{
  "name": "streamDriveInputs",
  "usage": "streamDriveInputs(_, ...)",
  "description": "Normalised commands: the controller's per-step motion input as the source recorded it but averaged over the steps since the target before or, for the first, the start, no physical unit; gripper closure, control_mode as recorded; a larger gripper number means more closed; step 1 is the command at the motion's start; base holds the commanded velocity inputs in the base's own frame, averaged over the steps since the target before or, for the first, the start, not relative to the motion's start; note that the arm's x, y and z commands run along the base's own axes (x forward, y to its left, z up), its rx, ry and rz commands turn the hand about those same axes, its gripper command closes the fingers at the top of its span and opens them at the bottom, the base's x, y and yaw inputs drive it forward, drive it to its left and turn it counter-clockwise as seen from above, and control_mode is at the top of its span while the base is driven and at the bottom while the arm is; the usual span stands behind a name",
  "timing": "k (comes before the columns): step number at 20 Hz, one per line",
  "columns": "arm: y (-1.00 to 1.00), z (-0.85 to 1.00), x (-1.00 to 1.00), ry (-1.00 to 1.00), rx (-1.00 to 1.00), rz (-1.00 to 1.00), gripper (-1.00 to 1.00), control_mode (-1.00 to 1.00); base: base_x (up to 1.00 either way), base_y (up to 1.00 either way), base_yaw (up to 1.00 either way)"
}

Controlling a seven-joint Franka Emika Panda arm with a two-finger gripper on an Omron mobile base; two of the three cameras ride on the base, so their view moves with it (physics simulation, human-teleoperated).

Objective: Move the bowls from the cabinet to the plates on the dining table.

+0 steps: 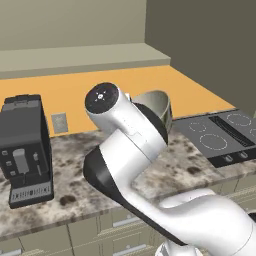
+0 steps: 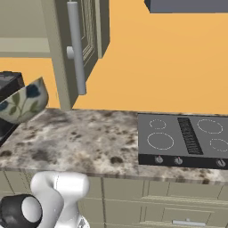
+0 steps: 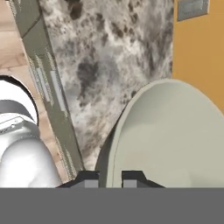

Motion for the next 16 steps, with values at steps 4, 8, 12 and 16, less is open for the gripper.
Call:
streamDriveInputs(4, -0.39, -0.47, 0.33, -0.13, 0.02, 0.00, 1.00, -1.00, 0.00, 0.00, 0.00)
streamDriveInputs(8, -0.18, -0.31, 0.54, -0.02, 0.21, 0.01, 1.00, -1.00, 0.00, 0.00, 0.00)
streamDriveInputs(12, 0.00, -0.44, 0.16, 0.00, 0.20, 0.04, 1.00, -1.00, 0.00, 0.00, 0.00)
streamDriveInputs(16, 0.00, -0.46, 0.13, 0.00, 0.13, 0.02, 1.00, -1.00, 0.00, 0.00, 0.00)
